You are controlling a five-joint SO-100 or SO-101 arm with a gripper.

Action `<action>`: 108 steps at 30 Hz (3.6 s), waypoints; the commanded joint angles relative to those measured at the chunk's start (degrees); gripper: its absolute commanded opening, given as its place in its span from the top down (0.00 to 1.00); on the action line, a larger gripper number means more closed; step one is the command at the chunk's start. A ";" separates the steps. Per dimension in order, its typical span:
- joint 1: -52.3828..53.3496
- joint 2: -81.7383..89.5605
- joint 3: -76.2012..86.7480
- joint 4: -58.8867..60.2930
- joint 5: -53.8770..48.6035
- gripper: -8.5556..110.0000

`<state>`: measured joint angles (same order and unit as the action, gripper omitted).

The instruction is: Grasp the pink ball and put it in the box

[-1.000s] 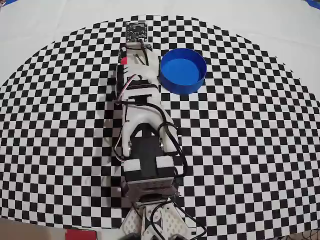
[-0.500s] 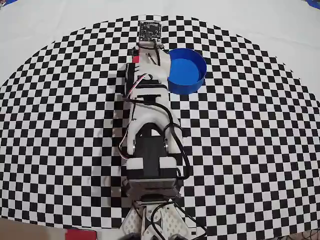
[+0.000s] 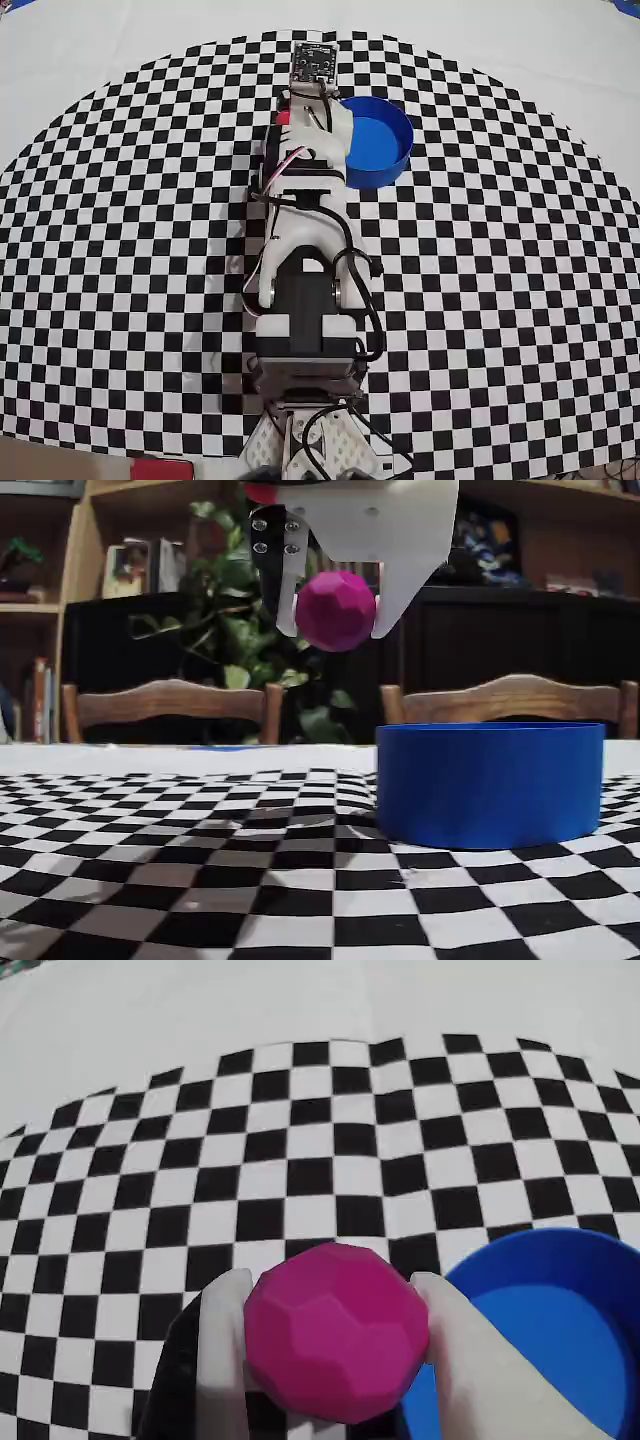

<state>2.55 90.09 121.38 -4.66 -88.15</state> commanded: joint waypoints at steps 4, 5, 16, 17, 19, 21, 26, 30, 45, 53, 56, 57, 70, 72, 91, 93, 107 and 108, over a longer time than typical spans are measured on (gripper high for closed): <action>1.05 5.10 -0.18 0.18 -0.44 0.93; 1.23 5.10 -0.18 0.18 -0.44 0.93; 3.87 4.75 -0.18 0.18 -0.53 0.93; 4.13 4.75 -0.18 0.18 -0.53 0.93; 4.57 4.75 -0.18 0.18 -0.53 0.93; 5.10 4.66 -0.09 0.18 -0.53 0.93; 6.24 4.57 0.00 0.18 -0.53 0.93; 6.77 4.48 0.09 0.18 -0.62 0.93; 9.49 3.87 0.35 0.18 -0.79 0.93; 10.63 2.72 0.35 0.18 -1.05 0.93; 10.90 2.29 0.35 0.18 -1.14 0.93; 11.07 2.11 0.35 0.18 -1.14 0.93; 11.78 -0.70 -0.09 -0.09 -1.32 0.93; 11.78 -1.05 -0.09 -0.09 -1.32 0.93; 11.78 -3.78 -1.41 -0.44 -1.49 0.93; 11.78 -4.04 -1.76 -0.44 -1.58 0.93; 11.78 -5.27 -3.60 -0.09 -1.67 0.93; 11.78 -5.45 -3.69 -0.09 -1.67 0.93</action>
<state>13.97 84.64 120.41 -4.75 -89.47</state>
